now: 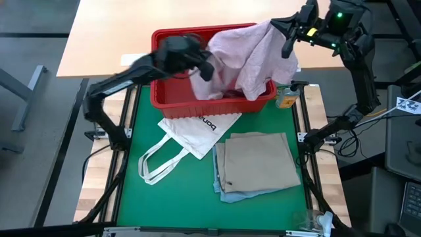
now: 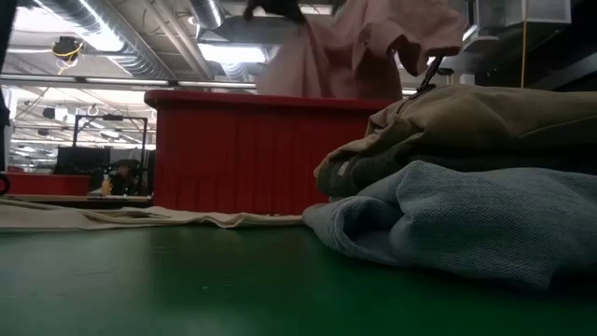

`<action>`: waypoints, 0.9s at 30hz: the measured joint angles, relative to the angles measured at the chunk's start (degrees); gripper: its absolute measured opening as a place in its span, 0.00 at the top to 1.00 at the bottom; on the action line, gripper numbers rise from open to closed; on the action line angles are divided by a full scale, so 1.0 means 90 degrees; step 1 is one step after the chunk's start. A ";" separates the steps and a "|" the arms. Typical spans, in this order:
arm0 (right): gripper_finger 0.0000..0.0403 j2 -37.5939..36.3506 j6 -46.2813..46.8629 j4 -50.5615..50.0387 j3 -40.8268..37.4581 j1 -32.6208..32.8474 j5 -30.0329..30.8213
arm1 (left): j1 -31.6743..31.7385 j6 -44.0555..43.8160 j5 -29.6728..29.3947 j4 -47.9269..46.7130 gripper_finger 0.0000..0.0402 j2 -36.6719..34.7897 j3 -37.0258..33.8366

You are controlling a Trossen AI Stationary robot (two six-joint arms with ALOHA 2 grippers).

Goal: Fold laundry
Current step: Fold the pink shirt

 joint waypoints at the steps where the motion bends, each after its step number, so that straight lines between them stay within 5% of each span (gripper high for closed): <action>1: 1.00 -0.0037 0.0000 0.0037 0.0000 0.0000 0.0000 | -0.0015 -0.0056 0.0004 -0.0006 1.00 -0.0178 0.0000; 13: 1.00 -0.0726 0.0437 0.1191 -0.0002 0.0002 -0.0168 | -0.0677 -0.0092 -0.0245 0.0326 1.00 -0.1758 0.0000; 27: 1.00 -0.1233 0.2099 0.2044 -0.0002 0.0005 -0.3118 | -0.2324 -0.0090 -0.0381 0.0418 1.00 -0.2237 0.0005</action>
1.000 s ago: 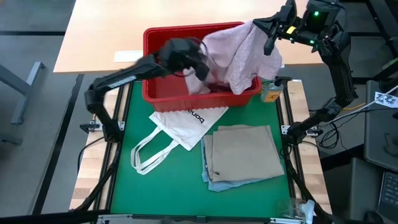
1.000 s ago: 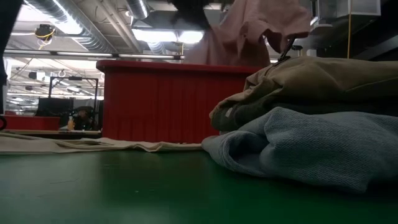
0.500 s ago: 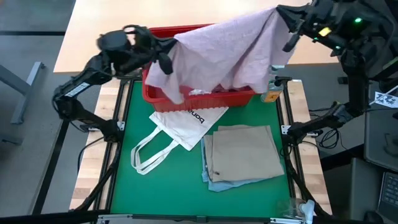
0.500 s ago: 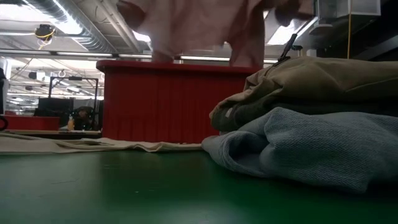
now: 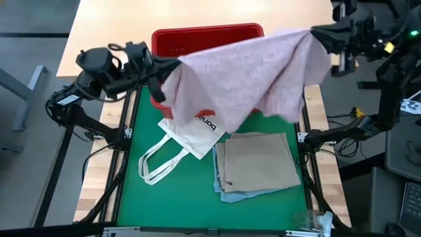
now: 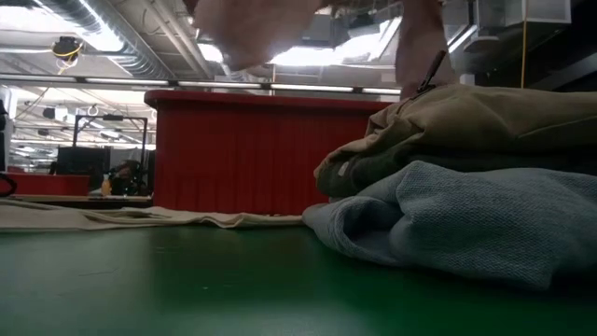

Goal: Fold laundry
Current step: Fold the pink shirt

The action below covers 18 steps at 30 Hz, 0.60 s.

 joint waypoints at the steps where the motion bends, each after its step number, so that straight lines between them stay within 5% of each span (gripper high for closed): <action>1: 1.00 -0.0044 0.0094 -0.0024 0.0000 0.0000 -0.0147 | -0.0168 0.0000 -0.0069 -0.0030 1.00 -0.0010 0.0000; 11: 1.00 -0.0250 0.1656 -0.0630 0.0000 0.0002 -0.2131 | -0.1657 -0.0417 -0.0738 -0.1074 1.00 -0.0012 0.0000; 18: 1.00 -0.0360 0.1629 -0.2271 -0.0005 0.0004 -0.2169 | -0.2368 -0.1594 -0.0811 -0.2058 1.00 0.0133 -0.0002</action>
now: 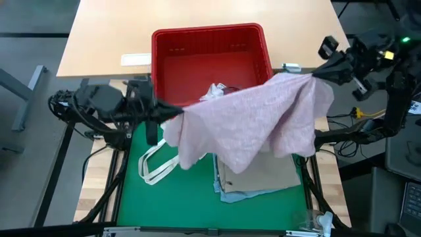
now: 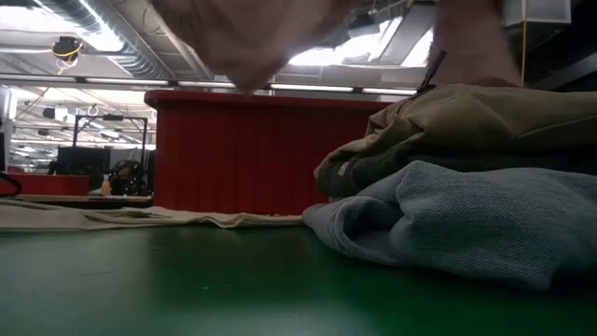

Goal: Fold laundry
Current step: Fold the pink shirt

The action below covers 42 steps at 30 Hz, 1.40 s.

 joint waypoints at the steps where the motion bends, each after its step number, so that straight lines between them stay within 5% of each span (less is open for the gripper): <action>1: 1.00 0.0000 -0.0001 -0.0201 -0.0003 0.0000 0.0032 | -0.0094 -0.0169 0.0010 -0.0069 1.00 0.0032 0.0000; 11: 1.00 -0.0390 -0.0190 -0.1303 -0.0740 0.0004 0.0107 | -0.0980 -0.1441 0.0253 -0.0912 1.00 0.0358 0.0002; 24: 1.00 -0.1375 -0.0203 -0.0787 -0.3254 0.0062 0.0349 | -0.1413 -0.2962 0.0415 -0.2561 1.00 0.0768 -0.0002; 31: 1.00 -0.1500 0.0124 0.0137 -0.4103 0.1123 0.0866 | -0.1273 -0.2863 -0.0175 -0.2655 1.00 0.1330 0.0000; 42: 1.00 -0.1124 0.0107 0.0256 -0.4175 0.2883 0.1972 | -0.0759 -0.2863 -0.0254 -0.3263 0.95 0.2432 0.0000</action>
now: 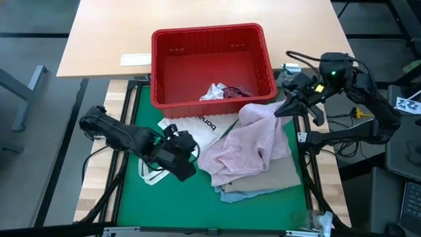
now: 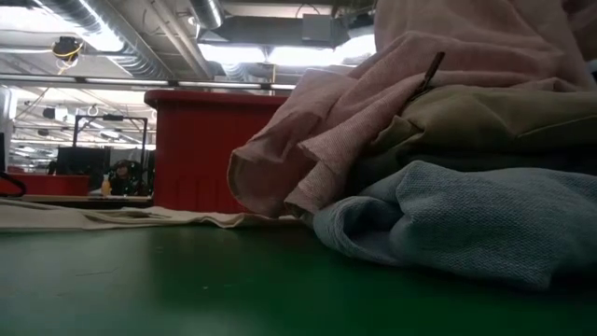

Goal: Fold laundry
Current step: Fold the pink shirt

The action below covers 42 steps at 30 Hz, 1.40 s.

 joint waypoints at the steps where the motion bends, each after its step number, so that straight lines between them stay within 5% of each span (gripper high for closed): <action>1: 1.00 0.0037 -0.0001 -0.0001 0.0000 0.0096 0.0092 | 0.0067 0.0000 -0.0011 0.0005 0.95 0.0093 0.0000; 10: 1.00 0.0394 -0.0350 -0.0146 0.0000 0.0545 0.0900 | 0.0487 0.0003 0.0405 0.0039 0.93 0.0972 0.0000; 31: 1.00 0.0631 -0.0556 -0.0556 0.0000 0.0528 0.1210 | 0.0847 0.1541 0.2451 0.0393 0.93 0.2344 -0.0004; 42: 1.00 0.0629 -0.0658 -0.0682 0.0000 0.0528 0.1210 | 0.0877 0.1511 0.2180 0.0481 0.88 0.2331 -0.0002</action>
